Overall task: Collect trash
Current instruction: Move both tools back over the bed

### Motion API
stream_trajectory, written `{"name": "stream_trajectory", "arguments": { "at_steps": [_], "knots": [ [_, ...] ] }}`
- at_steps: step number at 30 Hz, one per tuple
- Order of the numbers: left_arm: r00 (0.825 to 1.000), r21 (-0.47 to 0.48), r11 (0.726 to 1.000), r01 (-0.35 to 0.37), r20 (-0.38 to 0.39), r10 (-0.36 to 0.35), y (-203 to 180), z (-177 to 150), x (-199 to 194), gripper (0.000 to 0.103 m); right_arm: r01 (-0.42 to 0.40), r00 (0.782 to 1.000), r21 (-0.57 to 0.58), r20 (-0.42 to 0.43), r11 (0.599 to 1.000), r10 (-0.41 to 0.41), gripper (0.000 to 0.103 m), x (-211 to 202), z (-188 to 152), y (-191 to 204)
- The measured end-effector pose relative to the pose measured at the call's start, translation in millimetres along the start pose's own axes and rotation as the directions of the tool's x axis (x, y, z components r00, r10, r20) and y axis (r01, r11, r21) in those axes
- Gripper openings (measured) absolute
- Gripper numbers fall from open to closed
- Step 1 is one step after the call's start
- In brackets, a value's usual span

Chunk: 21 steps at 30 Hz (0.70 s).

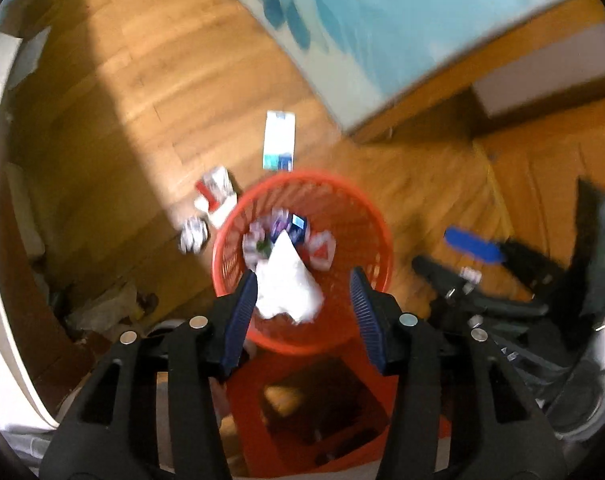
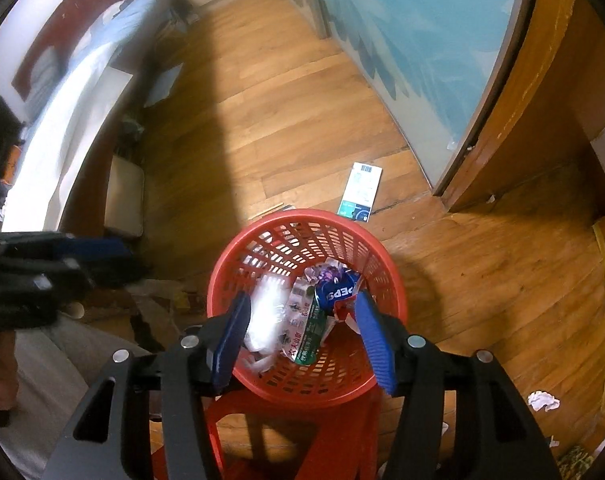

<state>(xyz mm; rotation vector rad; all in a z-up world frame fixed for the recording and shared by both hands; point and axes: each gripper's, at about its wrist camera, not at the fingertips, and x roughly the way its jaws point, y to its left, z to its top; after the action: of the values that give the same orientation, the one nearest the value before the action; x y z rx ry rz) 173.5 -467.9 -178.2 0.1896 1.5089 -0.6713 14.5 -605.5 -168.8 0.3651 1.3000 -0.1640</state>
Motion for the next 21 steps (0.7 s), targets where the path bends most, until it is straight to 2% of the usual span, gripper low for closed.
{"name": "stream_trajectory", "arguments": {
  "at_steps": [2,3,4,5,6,7,8,9,11,13,15,16,19,21],
  "knots": [
    [0.993,-0.037,0.999,0.021,0.116,-0.017,8.6,0.6,-27.4,0.048,0.005,1.000,-0.014,0.016,1.000,-0.004,0.055,-5.7,4.1,8.9],
    [0.983,-0.052,0.998,0.019,0.185,-0.009,12.7,0.1,-44.3,0.048,0.004,1.000,-0.019,0.024,1.000,-0.004,0.056,-8.1,6.8,12.7],
    [0.959,-0.062,0.998,0.019,0.282,-0.001,18.4,-2.4,-69.9,0.048,0.002,0.999,-0.029,0.039,1.000,-0.001,0.056,-12.5,10.6,19.6],
    [0.925,-0.068,0.997,0.023,0.380,0.005,25.2,-6.7,-98.1,0.049,0.002,0.999,-0.047,0.050,0.999,0.001,0.056,-16.1,14.5,28.7],
    [0.878,-0.084,0.996,0.024,0.478,0.019,34.3,-14.3,-128.2,0.049,0.001,0.998,-0.065,0.060,0.998,0.003,0.056,-19.0,18.0,36.8],
    [0.834,-0.102,0.995,0.024,0.551,0.037,43.7,-23.0,-152.5,0.055,-0.003,0.997,-0.094,0.077,0.996,0.010,0.056,-23.6,23.4,51.0],
    [0.782,-0.130,0.991,0.018,0.619,0.067,56.4,-34.3,-178.6,0.064,-0.007,0.996,-0.125,0.092,0.992,0.018,0.056,-27.5,28.1,66.1],
    [0.730,-0.171,0.985,0.008,0.674,0.111,72.7,-47.6,-204.1,0.068,-0.011,0.994,-0.147,0.103,0.989,0.026,0.057,-30.2,32.2,78.5],
    [0.656,-0.250,0.968,0.021,0.734,0.175,110.3,-73.7,-241.8,0.071,-0.036,0.989,-0.225,0.130,0.974,0.067,0.060,-36.8,42.6,122.3],
    [0.603,-0.342,0.936,0.080,0.764,0.228,162.8,-107.0,-271.0,0.072,-0.052,0.984,-0.285,0.147,0.957,0.097,0.060,-40.7,49.0,158.5],
    [0.571,-0.431,0.893,0.128,0.769,0.288,215.1,-143.1,-287.3,0.074,-0.081,0.975,-0.372,0.162,0.925,0.151,0.062,-43.4,56.7,213.6],
    [0.564,-0.469,0.872,0.139,0.761,0.320,238.5,-159.3,-291.3,0.074,-0.099,0.970,-0.411,0.165,0.906,0.181,0.062,-43.8,61.0,242.9],
    [0.568,-0.586,0.795,0.154,0.711,0.414,309.3,-212.4,-291.7,0.074,-0.138,0.954,-0.502,0.165,0.854,0.251,0.063,-41.2,70.8,322.4],
    [0.563,-0.639,0.750,0.169,0.687,0.459,347.8,-242.6,-286.0,0.074,-0.158,0.943,-0.549,0.163,0.821,0.291,0.063,-38.0,76.6,372.0]
  ]
}}
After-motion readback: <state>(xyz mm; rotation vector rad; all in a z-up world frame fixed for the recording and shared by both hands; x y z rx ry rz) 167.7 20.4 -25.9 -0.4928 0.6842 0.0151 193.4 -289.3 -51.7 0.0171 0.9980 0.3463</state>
